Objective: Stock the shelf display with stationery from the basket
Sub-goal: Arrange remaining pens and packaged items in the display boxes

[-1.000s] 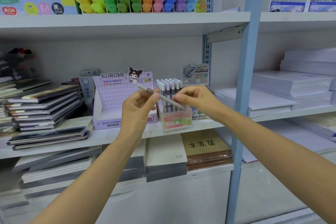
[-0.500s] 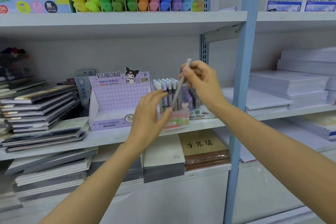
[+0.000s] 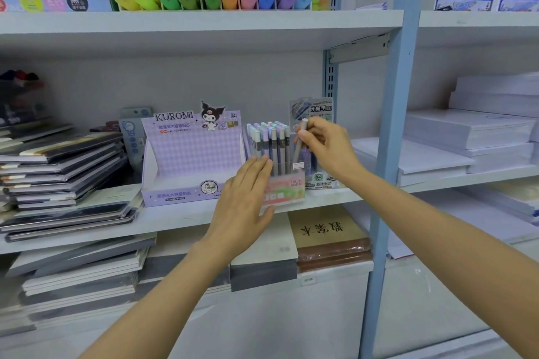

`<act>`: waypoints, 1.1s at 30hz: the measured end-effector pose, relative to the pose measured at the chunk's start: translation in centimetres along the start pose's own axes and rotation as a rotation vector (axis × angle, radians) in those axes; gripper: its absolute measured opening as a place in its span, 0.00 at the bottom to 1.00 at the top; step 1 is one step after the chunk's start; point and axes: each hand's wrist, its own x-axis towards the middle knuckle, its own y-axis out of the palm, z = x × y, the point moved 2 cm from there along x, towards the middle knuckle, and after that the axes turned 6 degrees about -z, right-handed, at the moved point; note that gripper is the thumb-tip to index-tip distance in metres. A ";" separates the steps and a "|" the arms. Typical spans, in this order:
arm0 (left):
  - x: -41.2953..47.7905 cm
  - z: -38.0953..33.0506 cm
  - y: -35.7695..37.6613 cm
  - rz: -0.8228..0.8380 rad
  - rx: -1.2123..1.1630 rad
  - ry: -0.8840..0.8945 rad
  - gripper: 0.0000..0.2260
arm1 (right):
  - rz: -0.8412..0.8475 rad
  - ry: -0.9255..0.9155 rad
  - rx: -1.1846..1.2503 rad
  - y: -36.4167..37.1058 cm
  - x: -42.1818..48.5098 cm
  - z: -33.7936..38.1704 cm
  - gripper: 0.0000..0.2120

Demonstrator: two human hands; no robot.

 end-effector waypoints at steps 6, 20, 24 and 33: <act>-0.1 0.4 0.1 -0.013 -0.011 -0.006 0.35 | 0.040 -0.058 -0.033 0.9 0.6 0.6 0.10; -3.0 -0.6 0.8 -0.202 -0.169 -0.072 0.32 | -0.201 -0.193 -0.063 2.0 -2.7 1.0 0.12; -10.0 -0.6 5.2 -0.329 -0.342 -0.321 0.20 | -0.059 -0.266 0.105 4.7 -9.5 0.8 0.06; -33.0 -0.2 18.3 0.536 -0.334 -0.689 0.17 | 0.747 0.339 0.038 15.2 -31.9 -12.1 0.06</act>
